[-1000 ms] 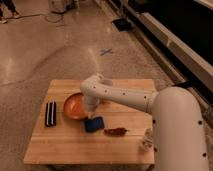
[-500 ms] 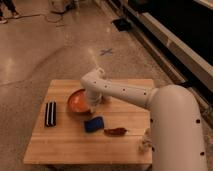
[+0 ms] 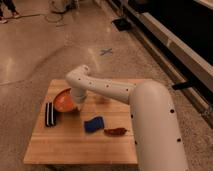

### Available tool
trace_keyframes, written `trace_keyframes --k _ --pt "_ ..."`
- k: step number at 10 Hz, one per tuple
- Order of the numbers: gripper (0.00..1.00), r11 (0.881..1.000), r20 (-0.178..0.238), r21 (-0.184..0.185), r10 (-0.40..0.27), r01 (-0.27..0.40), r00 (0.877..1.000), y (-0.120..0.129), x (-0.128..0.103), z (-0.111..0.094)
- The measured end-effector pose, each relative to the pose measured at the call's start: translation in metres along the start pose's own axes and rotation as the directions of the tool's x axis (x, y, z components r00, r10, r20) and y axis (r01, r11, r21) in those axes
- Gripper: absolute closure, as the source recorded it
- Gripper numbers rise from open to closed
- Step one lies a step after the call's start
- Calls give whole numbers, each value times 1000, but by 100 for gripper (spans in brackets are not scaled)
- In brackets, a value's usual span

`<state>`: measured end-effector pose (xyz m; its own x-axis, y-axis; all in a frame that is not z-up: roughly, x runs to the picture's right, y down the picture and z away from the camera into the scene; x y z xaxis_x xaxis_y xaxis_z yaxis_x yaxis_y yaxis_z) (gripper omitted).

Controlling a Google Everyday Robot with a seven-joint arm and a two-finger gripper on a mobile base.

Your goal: Drag the ceramic bowl in a circle

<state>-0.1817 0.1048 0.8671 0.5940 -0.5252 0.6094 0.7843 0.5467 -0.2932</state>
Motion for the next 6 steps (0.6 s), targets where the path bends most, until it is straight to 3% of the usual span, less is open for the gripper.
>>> trace_keyframes --k 3,6 --pt "100 999 44 -19 -38 39 998 12 -34 5" --pt "100 997 74 -66 -20 24 997 58 -62 5"
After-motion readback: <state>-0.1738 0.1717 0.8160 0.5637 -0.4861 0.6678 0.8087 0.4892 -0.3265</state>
